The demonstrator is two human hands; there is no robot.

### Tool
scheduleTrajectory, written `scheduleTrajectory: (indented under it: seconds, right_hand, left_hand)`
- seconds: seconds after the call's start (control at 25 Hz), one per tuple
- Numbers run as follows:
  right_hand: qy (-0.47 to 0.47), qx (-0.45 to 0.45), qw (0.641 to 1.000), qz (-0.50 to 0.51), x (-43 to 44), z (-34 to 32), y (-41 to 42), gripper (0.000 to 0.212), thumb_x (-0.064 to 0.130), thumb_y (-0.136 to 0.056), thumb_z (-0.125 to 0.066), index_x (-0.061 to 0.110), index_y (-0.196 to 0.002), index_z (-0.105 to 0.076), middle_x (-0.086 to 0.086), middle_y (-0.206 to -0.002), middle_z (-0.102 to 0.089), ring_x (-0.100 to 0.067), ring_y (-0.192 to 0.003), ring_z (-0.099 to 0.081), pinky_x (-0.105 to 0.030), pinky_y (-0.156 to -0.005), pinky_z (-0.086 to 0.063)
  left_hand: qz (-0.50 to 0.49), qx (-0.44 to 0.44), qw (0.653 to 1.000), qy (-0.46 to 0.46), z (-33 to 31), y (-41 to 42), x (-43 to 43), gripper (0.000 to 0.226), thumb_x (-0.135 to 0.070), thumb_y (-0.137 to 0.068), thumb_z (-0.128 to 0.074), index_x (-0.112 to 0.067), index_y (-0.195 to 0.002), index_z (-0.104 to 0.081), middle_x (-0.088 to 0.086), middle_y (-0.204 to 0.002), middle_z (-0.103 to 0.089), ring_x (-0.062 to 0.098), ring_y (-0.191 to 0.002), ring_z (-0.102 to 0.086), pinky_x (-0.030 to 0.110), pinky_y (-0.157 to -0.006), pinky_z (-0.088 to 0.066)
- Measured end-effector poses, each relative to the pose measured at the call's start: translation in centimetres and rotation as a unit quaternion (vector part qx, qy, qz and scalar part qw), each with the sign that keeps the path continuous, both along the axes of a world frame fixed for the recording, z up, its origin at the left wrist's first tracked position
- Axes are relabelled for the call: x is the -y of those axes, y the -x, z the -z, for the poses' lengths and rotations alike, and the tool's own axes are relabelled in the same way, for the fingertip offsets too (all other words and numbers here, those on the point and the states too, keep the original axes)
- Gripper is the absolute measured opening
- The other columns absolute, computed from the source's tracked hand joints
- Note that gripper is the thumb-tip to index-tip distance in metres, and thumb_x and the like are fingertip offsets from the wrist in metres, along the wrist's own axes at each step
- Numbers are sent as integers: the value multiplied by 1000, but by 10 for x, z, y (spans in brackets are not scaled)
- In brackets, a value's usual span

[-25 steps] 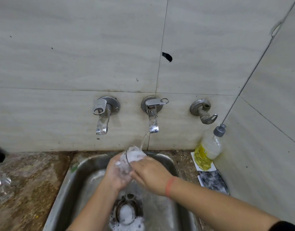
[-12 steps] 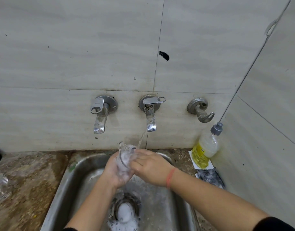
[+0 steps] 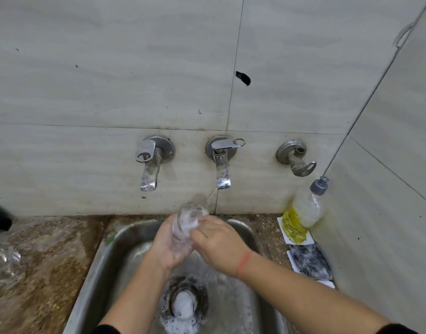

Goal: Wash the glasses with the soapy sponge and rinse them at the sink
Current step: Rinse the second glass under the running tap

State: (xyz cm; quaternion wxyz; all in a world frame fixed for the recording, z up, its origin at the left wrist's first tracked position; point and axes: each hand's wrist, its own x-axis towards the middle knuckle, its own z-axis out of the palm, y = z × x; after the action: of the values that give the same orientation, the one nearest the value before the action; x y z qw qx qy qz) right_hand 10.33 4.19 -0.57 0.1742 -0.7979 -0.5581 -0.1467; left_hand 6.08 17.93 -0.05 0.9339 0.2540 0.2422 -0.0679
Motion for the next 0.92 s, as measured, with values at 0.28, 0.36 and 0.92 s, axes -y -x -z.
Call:
scheduleTrajectory:
  seconds: [0.28, 0.36, 0.92]
  right_hand:
    - [21, -18, 997, -68, 2, -2, 3, 22, 25, -95, -50, 8, -103, -62, -9, -100, -68, -24, -98, -61, -36, -99, -42]
    - [30, 36, 996, -77, 12, 4, -11, 18, 20, -93, -56, 7, -100, -65, -9, -98, -70, -24, -98, -62, -36, -104, -40]
    - [-14, -114, 992, 60, -1, -11, 6, 18, 18, -94, -47, 9, -83, -57, -12, -79, -64, -29, -78, -58, -34, -82, -45]
  left_hand:
    - [-16, -8, 999, -37, 17, -5, 2, 14, -9, -75, -54, 0, -82, -62, 11, -74, -61, 22, -62, -63, 28, -58, -55]
    - [23, -34, 999, -21, 12, -3, 1, 12, -9, -76, -57, -1, -84, -62, 10, -71, -61, 21, -56, -61, 25, -48, -53]
    - [1, -33, 999, 17, 18, -5, -4, 31, -27, -87, -52, -5, -105, -63, 12, -94, -65, 24, -80, -62, 32, -61, -56]
